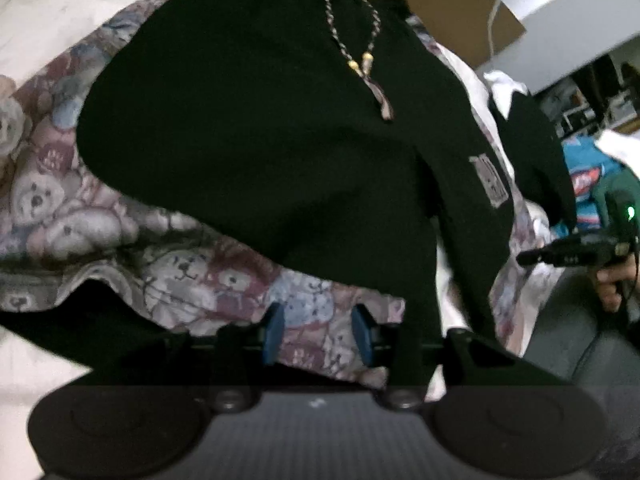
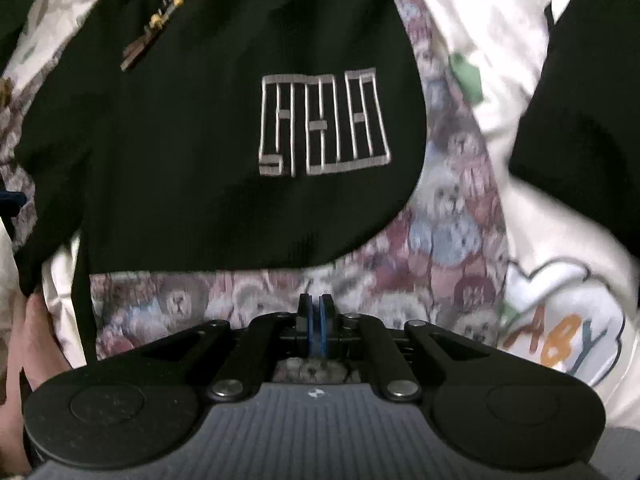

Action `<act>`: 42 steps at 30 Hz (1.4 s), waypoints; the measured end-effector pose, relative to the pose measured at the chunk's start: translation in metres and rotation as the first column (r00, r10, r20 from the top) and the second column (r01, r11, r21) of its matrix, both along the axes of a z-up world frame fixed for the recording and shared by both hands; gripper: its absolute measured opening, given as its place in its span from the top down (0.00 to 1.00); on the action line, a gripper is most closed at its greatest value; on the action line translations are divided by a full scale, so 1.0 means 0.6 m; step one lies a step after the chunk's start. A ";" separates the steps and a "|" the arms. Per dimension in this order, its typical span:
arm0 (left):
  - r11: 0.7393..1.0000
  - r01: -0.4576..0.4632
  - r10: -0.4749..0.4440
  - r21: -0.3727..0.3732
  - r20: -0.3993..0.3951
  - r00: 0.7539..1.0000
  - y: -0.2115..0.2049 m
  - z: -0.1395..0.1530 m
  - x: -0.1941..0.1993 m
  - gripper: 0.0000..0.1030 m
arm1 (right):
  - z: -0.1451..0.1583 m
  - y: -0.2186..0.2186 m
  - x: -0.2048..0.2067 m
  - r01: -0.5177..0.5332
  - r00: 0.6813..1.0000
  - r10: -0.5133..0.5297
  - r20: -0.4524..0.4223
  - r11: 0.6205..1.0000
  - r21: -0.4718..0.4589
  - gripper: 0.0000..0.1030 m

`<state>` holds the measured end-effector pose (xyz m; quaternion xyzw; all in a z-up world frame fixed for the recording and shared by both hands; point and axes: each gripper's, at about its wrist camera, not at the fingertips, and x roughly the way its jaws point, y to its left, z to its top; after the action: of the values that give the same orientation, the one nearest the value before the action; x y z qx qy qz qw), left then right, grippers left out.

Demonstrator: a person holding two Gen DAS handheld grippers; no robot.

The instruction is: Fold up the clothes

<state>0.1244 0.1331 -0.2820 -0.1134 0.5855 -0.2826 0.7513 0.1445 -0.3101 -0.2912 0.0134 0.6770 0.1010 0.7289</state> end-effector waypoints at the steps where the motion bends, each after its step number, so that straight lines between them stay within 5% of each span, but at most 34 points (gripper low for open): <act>1: 1.000 -0.002 0.002 -0.010 -0.005 1.000 0.004 0.001 -0.003 0.61 | -0.001 0.001 -0.002 -0.004 1.000 0.003 -0.014 1.000 -0.002 0.96; 6: 0.999 0.016 -0.017 -0.051 -0.037 0.999 0.025 0.010 -0.016 0.61 | 0.013 0.006 -0.014 -0.032 0.997 0.035 -0.070 0.999 0.035 0.95; 11: 0.998 0.059 -0.058 -0.017 0.064 0.996 0.000 0.026 -0.032 0.60 | 0.024 0.001 -0.016 -0.008 0.999 0.010 -0.040 0.999 0.042 0.88; 12: 0.998 0.067 -0.066 -0.005 0.079 0.995 -0.006 0.027 -0.033 0.56 | 0.024 0.002 -0.017 -0.008 0.999 0.010 -0.039 0.999 0.042 0.88; 14: 0.995 0.096 -0.099 0.029 0.130 0.987 -0.031 0.031 -0.037 0.31 | 0.025 0.004 -0.019 -0.013 0.999 0.014 -0.036 0.999 0.043 0.88; 16: 0.990 0.135 -0.140 0.047 0.154 0.978 -0.051 0.030 -0.045 0.31 | 0.026 0.005 -0.020 -0.017 0.999 0.018 -0.033 0.999 0.043 0.88; 18: 0.982 0.175 -0.184 0.070 0.165 0.969 -0.070 0.027 -0.050 0.33 | 0.027 0.003 -0.021 -0.012 1.000 0.014 -0.028 0.999 0.045 0.88; 19: 0.977 0.189 -0.203 0.099 0.158 0.966 -0.080 0.019 -0.053 0.42 | 0.027 0.001 -0.021 -0.010 1.000 0.011 -0.028 0.999 0.045 0.88; 22: 0.963 0.213 -0.234 0.164 0.120 0.965 -0.090 -0.001 -0.063 0.85 | 0.028 -0.006 -0.022 0.006 1.000 -0.005 -0.025 0.999 0.041 0.88; 36: 0.978 0.202 -0.204 0.057 0.037 0.978 -0.062 -0.010 -0.087 0.98 | 0.019 -0.006 -0.022 0.008 1.000 -0.006 -0.028 0.999 0.052 0.88; 42: 0.983 0.183 -0.183 0.011 0.035 0.982 -0.054 0.002 -0.101 0.89 | 0.018 -0.008 -0.024 0.016 1.000 -0.014 -0.027 0.998 0.054 0.88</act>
<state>0.0640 0.1006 -0.2809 -0.0509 0.5809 -0.3502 0.7331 0.1303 -0.3149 -0.2805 0.0394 0.6837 0.1135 0.7198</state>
